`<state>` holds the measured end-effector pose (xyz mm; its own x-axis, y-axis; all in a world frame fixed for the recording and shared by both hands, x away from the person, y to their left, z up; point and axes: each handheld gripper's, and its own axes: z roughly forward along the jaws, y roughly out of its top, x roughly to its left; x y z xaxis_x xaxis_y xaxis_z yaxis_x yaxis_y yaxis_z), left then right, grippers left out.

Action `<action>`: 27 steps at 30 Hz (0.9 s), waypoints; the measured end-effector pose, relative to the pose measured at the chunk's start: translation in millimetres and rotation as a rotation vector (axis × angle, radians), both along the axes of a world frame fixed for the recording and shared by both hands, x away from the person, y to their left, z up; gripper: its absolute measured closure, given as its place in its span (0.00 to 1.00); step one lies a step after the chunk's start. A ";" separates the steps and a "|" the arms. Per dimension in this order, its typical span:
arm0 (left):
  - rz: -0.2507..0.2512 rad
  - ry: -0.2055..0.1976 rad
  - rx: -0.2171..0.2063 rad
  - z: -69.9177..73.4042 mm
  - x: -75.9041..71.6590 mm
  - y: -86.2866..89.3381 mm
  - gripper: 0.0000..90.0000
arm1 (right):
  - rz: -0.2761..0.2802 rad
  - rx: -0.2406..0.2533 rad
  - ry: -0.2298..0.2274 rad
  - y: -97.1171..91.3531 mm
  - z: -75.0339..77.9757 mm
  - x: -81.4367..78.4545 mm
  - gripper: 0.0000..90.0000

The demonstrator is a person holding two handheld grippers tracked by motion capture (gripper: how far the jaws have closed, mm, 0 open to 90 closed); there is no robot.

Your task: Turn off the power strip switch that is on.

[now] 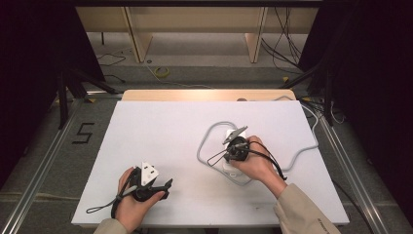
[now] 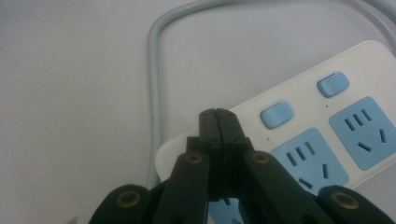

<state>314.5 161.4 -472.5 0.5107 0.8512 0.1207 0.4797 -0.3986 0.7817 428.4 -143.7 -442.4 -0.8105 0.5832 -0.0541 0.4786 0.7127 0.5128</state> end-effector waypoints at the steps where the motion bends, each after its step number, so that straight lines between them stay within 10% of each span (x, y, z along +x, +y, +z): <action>1: -0.002 0.002 0.002 0.1 0.0 0.1 0.24 | -0.003 -0.001 0.004 0.2 0.2 0.0 1.00; 27: 0.000 -0.001 0.003 0.2 -0.2 -0.7 0.24 | -0.021 -0.034 0.019 4.2 1.5 -0.1 1.00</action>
<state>314.2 160.8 -472.3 0.5105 0.8510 0.1232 0.4792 -0.4005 0.7810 428.3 -139.6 -440.8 -0.7991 0.5983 -0.0593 0.5031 0.7194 0.4789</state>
